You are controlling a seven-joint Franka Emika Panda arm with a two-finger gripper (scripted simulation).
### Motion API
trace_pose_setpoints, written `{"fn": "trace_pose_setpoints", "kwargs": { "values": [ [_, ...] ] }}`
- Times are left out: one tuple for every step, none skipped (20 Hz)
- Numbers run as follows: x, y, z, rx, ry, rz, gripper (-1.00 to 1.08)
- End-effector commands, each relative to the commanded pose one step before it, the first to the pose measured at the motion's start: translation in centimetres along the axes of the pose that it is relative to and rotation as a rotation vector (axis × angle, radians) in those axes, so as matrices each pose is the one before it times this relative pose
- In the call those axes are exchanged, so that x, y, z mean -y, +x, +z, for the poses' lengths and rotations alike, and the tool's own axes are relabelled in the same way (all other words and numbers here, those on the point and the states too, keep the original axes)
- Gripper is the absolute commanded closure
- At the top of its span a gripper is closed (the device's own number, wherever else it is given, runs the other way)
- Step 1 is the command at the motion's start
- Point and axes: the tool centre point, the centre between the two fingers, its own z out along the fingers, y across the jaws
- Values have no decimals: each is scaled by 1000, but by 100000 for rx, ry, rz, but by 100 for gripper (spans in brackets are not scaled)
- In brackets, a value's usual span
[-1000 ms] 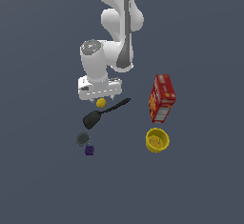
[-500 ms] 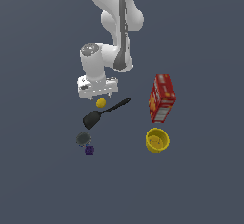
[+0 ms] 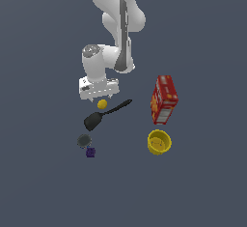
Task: Pick up a designated object from a clutter of objects.
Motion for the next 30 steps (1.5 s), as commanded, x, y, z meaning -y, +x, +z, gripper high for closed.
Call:
{"fn": "trace_pose_setpoints", "kwargs": {
  "values": [
    [15, -36, 369, 45, -32, -13, -92],
    [0, -15, 243, 0, 0, 0, -92],
    [-1, -15, 285, 0, 0, 0, -92],
    [-1, -15, 328, 0, 0, 0, -92],
    [-2, -15, 370, 0, 0, 0, -92],
    [10, -10, 399, -8, -40, -26, -92],
    [0, -15, 452, 0, 0, 0, -92],
    [1, -13, 443, 0, 0, 0, -92],
    [2, -10, 399, 0, 0, 0, -92],
    [11, -2, 343, -38, 8, -30, -92],
    [1, -4, 310, 0, 0, 0, -92],
    [-1, -1, 266, 0, 0, 0, -92],
    [-4, 2, 222, 0, 0, 0, -92],
    [8, 13, 165, -62, 36, -45, -92],
    [-10, 8, 135, 0, 0, 0, -92],
    [-13, 10, 92, 0, 0, 0, -92],
    [-13, 10, 51, 0, 0, 0, -92],
    [-6, 5, 15, 0, 0, 0, -92],
    [0, 0, 0, 0, 0, 0, 108],
    [0, 0, 0, 0, 0, 0, 108],
    [0, 0, 0, 0, 0, 0, 108],
    [0, 0, 0, 0, 0, 0, 108],
    [0, 0, 0, 0, 0, 0, 108],
    [0, 0, 0, 0, 0, 0, 108],
    [0, 0, 0, 0, 0, 0, 108],
    [0, 0, 0, 0, 0, 0, 108],
    [0, 0, 0, 0, 0, 0, 108],
    [0, 0, 0, 0, 0, 0, 108],
    [-50, 2, -68, -108, -87, 108, 108],
    [-2, 5, -21, 0, 0, 0, 108]
  ]
}}
